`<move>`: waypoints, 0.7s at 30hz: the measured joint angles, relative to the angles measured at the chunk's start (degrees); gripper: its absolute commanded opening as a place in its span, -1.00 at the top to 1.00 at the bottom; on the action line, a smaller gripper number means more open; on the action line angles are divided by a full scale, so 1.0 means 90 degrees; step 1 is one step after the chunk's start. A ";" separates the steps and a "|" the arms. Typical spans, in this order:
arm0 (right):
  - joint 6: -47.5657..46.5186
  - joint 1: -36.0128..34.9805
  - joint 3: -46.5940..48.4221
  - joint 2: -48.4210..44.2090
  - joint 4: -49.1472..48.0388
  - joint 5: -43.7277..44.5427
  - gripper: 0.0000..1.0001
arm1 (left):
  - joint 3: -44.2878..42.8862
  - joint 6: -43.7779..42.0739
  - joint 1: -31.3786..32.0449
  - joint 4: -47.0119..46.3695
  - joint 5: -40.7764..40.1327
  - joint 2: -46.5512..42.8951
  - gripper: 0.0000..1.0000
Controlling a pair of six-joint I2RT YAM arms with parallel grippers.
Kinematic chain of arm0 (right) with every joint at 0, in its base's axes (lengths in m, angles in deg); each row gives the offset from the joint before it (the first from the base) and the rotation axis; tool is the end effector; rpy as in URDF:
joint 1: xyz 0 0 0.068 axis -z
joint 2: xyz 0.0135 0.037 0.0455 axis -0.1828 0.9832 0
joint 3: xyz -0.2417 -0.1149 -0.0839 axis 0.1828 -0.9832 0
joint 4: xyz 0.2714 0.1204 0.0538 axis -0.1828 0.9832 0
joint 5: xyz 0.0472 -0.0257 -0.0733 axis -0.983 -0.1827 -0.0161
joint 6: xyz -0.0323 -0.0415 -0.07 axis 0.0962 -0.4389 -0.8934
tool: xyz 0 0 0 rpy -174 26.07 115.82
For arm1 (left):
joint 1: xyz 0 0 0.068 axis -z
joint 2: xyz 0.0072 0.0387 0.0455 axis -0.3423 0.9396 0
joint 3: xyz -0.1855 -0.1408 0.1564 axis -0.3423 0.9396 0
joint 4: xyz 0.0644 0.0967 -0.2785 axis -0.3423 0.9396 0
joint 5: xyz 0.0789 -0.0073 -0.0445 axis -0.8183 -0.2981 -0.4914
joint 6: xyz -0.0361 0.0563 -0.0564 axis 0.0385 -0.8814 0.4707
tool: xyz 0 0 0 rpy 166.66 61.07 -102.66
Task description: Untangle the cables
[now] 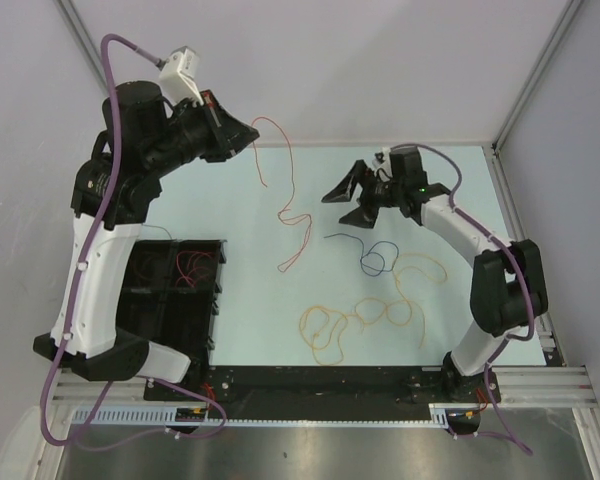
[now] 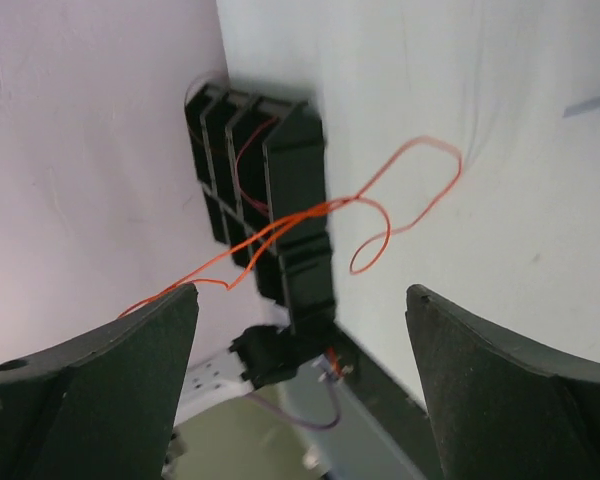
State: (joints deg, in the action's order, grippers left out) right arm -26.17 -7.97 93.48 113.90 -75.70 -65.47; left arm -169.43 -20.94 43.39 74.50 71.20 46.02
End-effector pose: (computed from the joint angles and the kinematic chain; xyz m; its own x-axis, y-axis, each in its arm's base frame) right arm 0.4107 0.1887 0.2588 -0.9063 0.3238 -0.2716 -0.0768 0.5058 0.8592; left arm 0.2727 -0.1381 0.5836 -0.4456 -0.3030 -0.8424 0.4442 0.7421 -0.5019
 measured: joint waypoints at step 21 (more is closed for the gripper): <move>0.2934 -0.0631 -0.0034 0.0923 0.0379 -0.0857 -0.87 | 0.1180 0.0066 -0.0005 -0.0423 0.0338 -0.0449 0.99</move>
State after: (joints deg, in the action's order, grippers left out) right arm 0.24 -13.65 93.17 122.21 -72.29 -73.19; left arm -158.81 -20.35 43.35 70.70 74.23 41.98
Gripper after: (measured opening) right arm 0.938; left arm 0.007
